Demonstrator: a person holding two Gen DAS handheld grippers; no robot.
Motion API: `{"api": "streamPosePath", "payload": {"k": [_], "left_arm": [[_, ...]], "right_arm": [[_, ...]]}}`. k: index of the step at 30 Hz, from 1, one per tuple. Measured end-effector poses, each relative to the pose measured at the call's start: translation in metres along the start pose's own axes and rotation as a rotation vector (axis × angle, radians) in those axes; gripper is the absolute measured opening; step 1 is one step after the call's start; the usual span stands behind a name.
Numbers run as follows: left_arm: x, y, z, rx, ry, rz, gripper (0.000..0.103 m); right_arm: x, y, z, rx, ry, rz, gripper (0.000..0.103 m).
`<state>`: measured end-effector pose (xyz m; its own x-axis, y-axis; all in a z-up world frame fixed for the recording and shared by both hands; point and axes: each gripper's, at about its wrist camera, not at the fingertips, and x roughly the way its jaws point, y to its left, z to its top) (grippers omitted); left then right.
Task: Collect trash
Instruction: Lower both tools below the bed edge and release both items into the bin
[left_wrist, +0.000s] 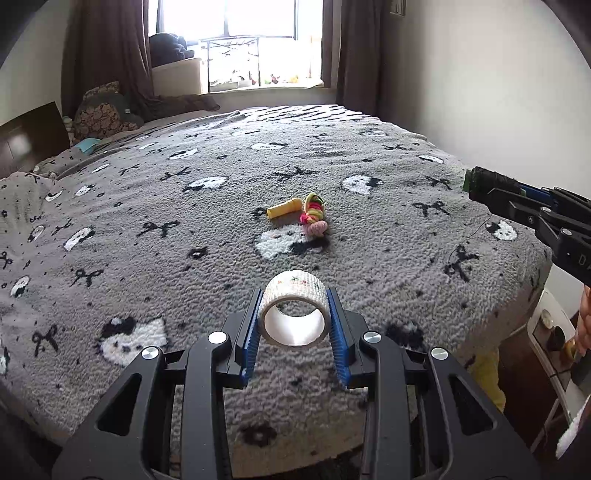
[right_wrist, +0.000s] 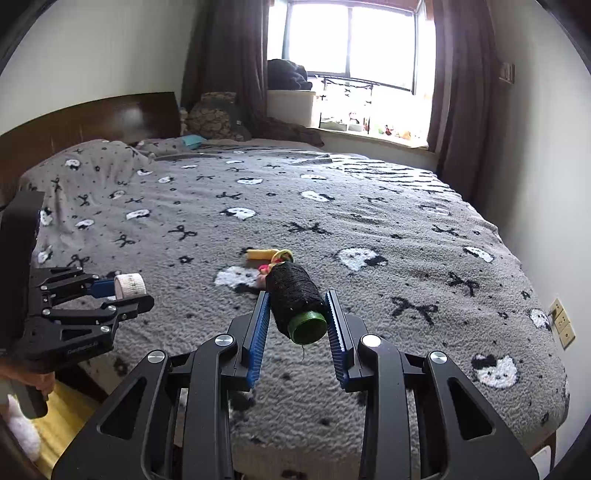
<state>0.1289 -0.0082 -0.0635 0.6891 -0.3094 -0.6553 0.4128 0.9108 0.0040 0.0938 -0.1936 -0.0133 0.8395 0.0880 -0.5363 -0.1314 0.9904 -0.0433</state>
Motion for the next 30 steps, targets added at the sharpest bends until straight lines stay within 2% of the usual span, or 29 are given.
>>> {"api": "streamPosePath", "payload": {"k": [6,11,19,22,30], "left_arm": [[-0.047,-0.019,-0.042,0.041,-0.041,-0.003,0.032],[-0.061,-0.033,-0.077,0.032,-0.014,-0.059,0.032],[-0.038,-0.042,-0.135,-0.022,0.111,-0.118,0.032],[-0.025,-0.045,-0.155,-0.040,0.166,-0.163,0.032],[0.016,-0.052,-0.203,-0.033,0.330,-0.149,0.032]], "right_arm": [[-0.036,0.017,-0.037,-0.020,-0.012,0.030,0.031],[-0.045,0.024,-0.075,-0.011,0.029,0.043,0.031],[-0.033,0.024,-0.144,0.059,0.172,0.053,0.031],[-0.021,0.026,-0.167,0.071,0.233,0.046,0.031],[0.010,0.040,-0.209,0.082,0.370,0.063,0.031]]}}
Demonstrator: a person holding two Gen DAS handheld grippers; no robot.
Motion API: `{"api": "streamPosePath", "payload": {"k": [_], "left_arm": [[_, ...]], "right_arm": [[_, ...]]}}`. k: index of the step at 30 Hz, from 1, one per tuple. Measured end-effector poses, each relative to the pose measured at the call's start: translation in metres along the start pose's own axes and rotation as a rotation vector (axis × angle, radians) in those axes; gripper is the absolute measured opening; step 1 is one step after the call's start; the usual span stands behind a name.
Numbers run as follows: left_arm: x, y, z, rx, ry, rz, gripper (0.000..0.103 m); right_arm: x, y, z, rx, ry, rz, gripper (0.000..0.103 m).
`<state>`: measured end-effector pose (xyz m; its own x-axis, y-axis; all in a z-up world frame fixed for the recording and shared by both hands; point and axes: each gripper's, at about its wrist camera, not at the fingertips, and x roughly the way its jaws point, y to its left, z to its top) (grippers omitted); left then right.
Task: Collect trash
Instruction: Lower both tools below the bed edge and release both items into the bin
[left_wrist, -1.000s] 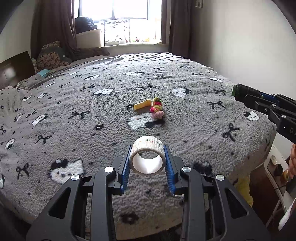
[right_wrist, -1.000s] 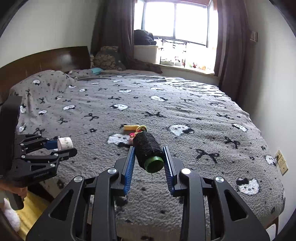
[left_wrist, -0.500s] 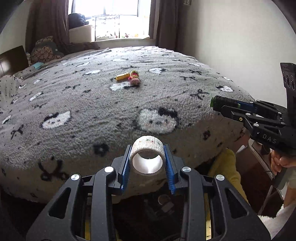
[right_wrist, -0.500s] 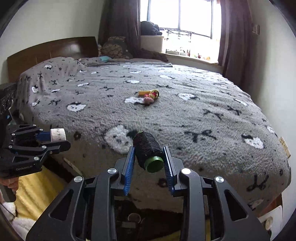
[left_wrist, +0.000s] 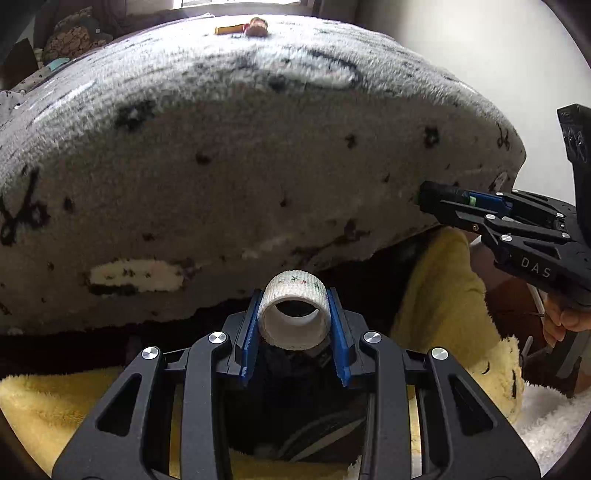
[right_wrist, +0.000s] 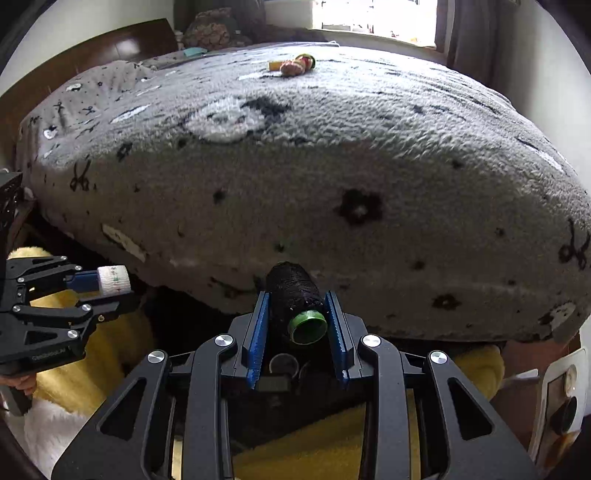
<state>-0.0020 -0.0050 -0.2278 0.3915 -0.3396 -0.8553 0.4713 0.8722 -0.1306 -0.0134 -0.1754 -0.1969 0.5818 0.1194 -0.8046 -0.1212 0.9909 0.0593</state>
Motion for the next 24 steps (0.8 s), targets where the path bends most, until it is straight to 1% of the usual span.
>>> {"api": "streamPosePath", "payload": {"k": [2,4,11,17,21,24], "left_arm": [[0.013,0.003,-0.006,-0.013,0.038,-0.010,0.032],[0.025,0.005,-0.010,-0.019,0.072,-0.006,0.032],[0.054,0.011,-0.020,-0.039,0.171,-0.027,0.032],[0.069,0.010,-0.025,-0.038,0.216,-0.047,0.032],[0.075,0.014,-0.026,-0.041,0.234,-0.052,0.032],[0.079,0.010,-0.027,-0.043,0.237,-0.051,0.032]], "right_arm": [[0.009,0.004,-0.005,-0.001,0.030,0.004,0.031],[0.019,0.008,-0.011,-0.002,0.060,0.010,0.031],[0.047,0.016,-0.027,0.025,0.160,0.074,0.031],[0.063,0.015,-0.036,0.049,0.228,0.101,0.031],[0.070,0.014,-0.037,0.053,0.251,0.112,0.032],[0.073,0.013,-0.037,0.063,0.258,0.120,0.033]]}}
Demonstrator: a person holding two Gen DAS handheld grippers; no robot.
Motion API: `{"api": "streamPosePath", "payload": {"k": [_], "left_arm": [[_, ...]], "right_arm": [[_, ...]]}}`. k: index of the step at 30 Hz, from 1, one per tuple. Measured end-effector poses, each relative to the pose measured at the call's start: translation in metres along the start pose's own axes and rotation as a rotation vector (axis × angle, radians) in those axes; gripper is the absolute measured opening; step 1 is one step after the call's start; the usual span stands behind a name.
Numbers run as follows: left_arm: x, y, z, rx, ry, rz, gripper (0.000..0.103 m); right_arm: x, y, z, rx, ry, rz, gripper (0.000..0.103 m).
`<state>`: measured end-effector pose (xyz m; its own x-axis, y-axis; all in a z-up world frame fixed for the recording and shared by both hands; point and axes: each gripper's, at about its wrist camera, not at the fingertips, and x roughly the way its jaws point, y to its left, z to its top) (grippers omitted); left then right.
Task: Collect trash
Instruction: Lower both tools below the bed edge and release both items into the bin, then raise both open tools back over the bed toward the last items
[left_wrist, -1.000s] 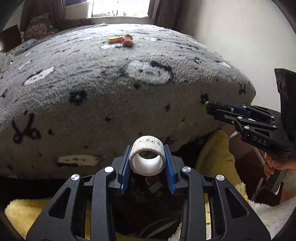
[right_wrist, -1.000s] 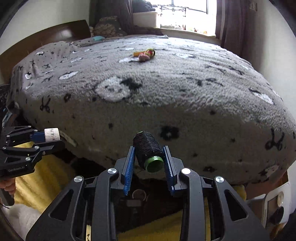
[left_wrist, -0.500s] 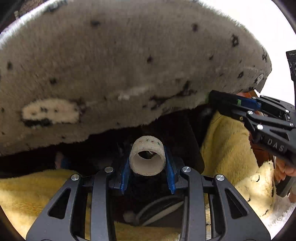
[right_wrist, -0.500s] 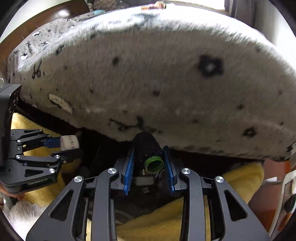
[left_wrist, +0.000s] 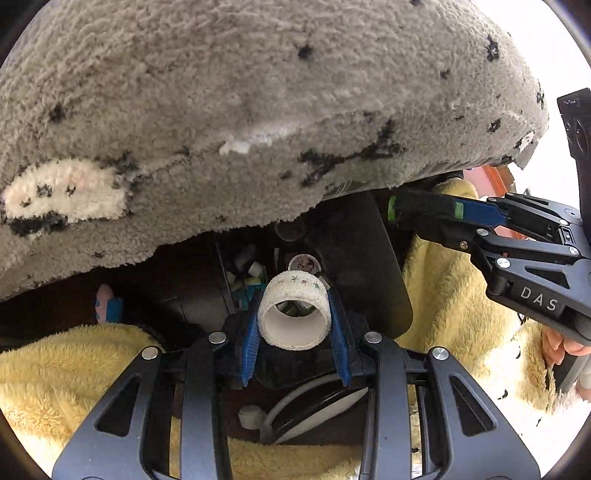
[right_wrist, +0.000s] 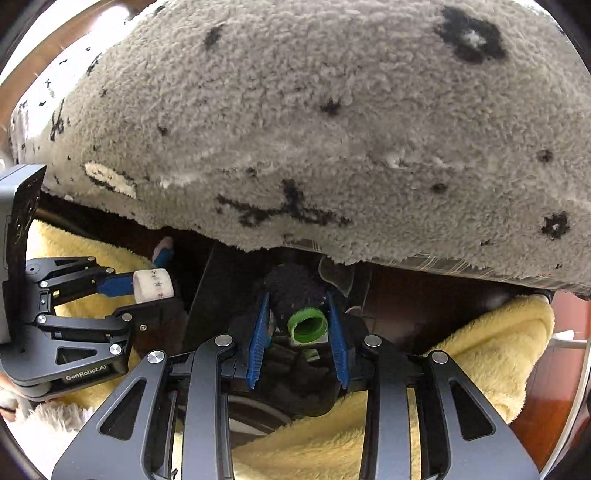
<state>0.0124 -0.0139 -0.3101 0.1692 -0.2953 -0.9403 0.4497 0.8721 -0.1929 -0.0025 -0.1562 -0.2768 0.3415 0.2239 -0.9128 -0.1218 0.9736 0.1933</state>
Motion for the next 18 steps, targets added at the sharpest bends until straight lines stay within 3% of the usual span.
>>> {"api": "streamPosePath", "payload": {"k": [4,6,8,12,18], "left_arm": [[0.000,0.000,0.001,-0.002,0.003,0.001,0.033],[0.000,0.003,0.001,-0.003,0.001,0.007,0.041],[-0.004,0.003,0.003,-0.003,-0.006,0.014,0.046],[-0.015,0.002,0.006,-0.001,-0.034,0.034,0.054],[-0.049,-0.001,0.012,0.003,-0.130,0.050,0.078]], "right_arm": [[-0.003,-0.008,0.005,0.009,-0.002,0.009,0.033],[-0.003,-0.011,0.008,0.017,-0.006,0.010,0.035],[-0.010,-0.017,0.012,0.030,-0.016,0.009,0.043],[-0.022,-0.020,0.015,0.051,-0.049,-0.005,0.049],[-0.063,-0.039,0.024,0.106,-0.173,-0.040,0.069]]}}
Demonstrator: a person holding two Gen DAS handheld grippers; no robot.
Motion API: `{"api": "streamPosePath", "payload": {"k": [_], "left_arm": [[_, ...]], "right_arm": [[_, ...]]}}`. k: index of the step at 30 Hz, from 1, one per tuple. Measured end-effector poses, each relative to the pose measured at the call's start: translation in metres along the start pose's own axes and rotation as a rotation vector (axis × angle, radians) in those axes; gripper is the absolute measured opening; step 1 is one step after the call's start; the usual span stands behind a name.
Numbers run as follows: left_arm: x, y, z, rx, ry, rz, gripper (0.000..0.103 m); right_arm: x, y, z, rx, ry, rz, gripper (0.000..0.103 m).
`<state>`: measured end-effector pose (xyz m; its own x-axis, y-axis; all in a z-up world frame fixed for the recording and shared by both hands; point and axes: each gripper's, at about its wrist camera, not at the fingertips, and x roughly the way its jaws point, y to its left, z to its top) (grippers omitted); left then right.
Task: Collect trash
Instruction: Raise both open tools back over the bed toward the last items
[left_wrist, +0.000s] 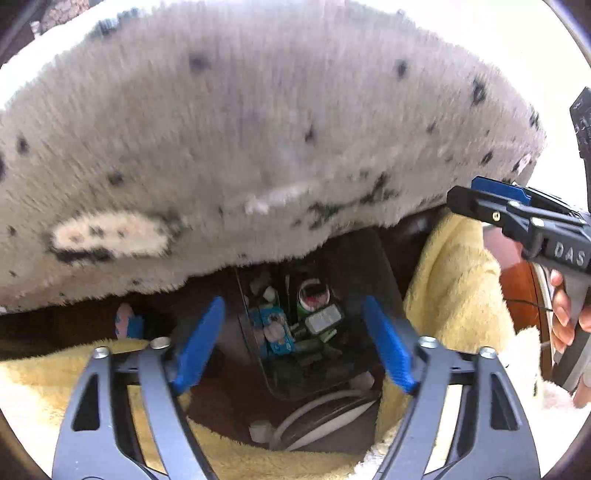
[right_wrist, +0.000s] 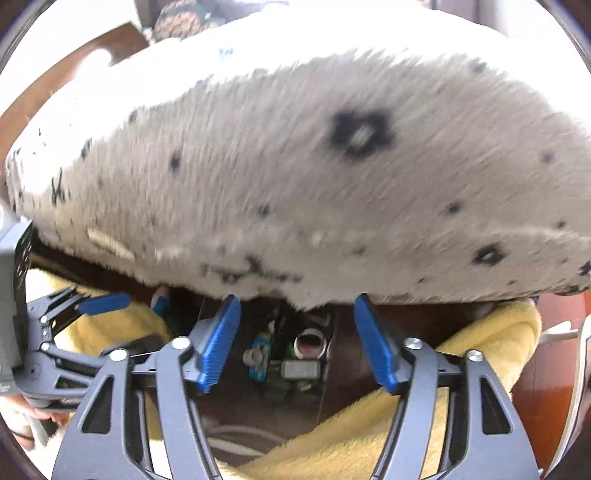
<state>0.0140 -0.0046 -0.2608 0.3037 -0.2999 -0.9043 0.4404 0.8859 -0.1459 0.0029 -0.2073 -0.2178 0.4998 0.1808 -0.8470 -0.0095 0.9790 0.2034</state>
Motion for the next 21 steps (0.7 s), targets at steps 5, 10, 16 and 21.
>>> {"api": "streamPosePath", "payload": {"k": [5,10,16,21], "left_arm": [[-0.044,0.000,0.018,0.009,-0.115,0.020,0.083],[-0.094,0.003,0.044,0.018,-0.251,0.079,0.090],[-0.129,0.009,0.082,0.017,-0.351,0.148,0.091],[-0.145,0.016,0.108,0.033,-0.404,0.190,0.092]], "right_arm": [[-0.044,-0.013,0.025,0.013,-0.135,-0.037,0.069],[-0.080,-0.016,0.053,-0.011,-0.250,-0.057,0.073],[-0.107,-0.010,0.081,-0.036,-0.344,-0.055,0.077],[-0.113,0.006,0.109,-0.056,-0.398,-0.066,0.082]]}}
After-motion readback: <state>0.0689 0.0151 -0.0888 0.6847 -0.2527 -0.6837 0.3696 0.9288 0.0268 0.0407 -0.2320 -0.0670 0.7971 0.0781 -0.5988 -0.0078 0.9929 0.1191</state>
